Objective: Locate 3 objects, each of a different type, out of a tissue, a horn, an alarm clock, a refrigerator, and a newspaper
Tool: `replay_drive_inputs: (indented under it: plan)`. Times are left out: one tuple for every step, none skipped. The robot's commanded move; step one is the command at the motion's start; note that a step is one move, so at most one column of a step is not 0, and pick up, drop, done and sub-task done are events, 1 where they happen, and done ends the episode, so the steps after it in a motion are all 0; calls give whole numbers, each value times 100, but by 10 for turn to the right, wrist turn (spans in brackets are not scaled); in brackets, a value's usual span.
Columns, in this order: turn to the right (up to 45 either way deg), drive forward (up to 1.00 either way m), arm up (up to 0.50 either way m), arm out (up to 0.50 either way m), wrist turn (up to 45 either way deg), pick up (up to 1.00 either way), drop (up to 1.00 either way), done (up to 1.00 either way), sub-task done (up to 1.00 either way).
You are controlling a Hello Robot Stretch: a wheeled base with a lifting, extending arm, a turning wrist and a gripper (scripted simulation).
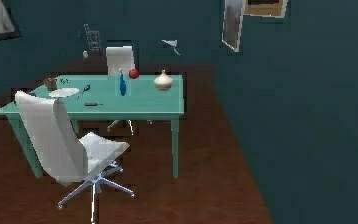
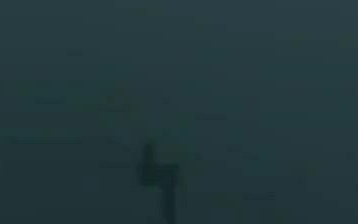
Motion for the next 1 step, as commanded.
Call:
replay_drive_inputs:
  plan:
    - [-450,0,0,0,0,0,0,0,0]
